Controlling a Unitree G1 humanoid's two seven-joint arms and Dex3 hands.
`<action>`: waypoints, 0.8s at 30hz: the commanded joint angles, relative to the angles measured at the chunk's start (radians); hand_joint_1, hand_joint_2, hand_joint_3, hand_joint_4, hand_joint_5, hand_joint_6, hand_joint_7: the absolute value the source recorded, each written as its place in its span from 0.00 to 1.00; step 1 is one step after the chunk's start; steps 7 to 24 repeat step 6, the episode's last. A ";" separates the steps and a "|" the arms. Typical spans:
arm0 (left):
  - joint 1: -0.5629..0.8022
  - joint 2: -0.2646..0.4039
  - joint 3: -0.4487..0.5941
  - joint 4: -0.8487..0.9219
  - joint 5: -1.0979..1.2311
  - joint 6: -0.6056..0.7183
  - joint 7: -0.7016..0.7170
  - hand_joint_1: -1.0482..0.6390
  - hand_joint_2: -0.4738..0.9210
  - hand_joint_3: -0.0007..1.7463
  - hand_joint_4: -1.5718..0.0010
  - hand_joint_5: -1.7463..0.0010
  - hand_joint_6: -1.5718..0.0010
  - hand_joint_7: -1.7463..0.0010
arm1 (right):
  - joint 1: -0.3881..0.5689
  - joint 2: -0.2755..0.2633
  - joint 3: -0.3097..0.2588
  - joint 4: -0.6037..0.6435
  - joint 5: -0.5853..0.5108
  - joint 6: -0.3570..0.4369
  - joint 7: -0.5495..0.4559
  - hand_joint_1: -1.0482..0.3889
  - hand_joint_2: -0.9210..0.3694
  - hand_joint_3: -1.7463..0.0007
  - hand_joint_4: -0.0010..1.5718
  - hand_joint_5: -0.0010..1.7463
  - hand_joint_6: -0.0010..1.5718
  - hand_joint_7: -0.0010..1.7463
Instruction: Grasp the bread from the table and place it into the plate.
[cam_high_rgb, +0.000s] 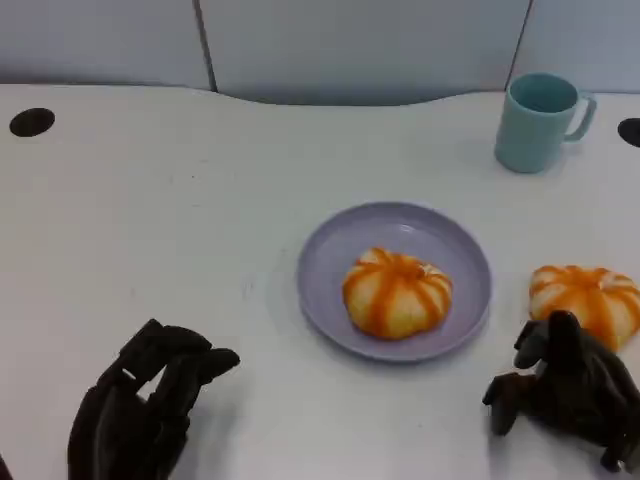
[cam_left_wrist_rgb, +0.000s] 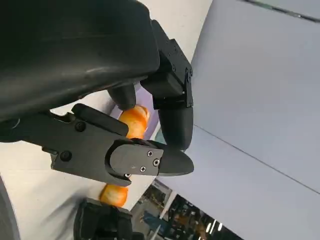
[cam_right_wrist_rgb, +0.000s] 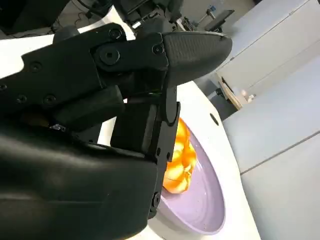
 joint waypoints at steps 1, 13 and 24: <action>-0.008 0.006 0.014 0.015 0.009 -0.012 -0.001 0.26 1.00 0.14 0.58 0.06 0.64 0.23 | -0.005 -0.018 -0.001 0.023 -0.010 -0.004 0.006 0.37 0.00 0.85 1.00 0.41 1.00 0.26; -0.004 0.002 0.017 0.015 0.008 -0.001 0.001 0.25 1.00 0.13 0.57 0.06 0.63 0.24 | -0.002 -0.013 -0.004 0.021 -0.011 0.007 -0.012 0.37 0.00 0.86 1.00 0.41 1.00 0.26; -0.004 0.002 0.017 0.015 0.008 -0.001 0.001 0.25 1.00 0.13 0.57 0.06 0.63 0.24 | -0.002 -0.013 -0.004 0.021 -0.011 0.007 -0.012 0.37 0.00 0.86 1.00 0.41 1.00 0.26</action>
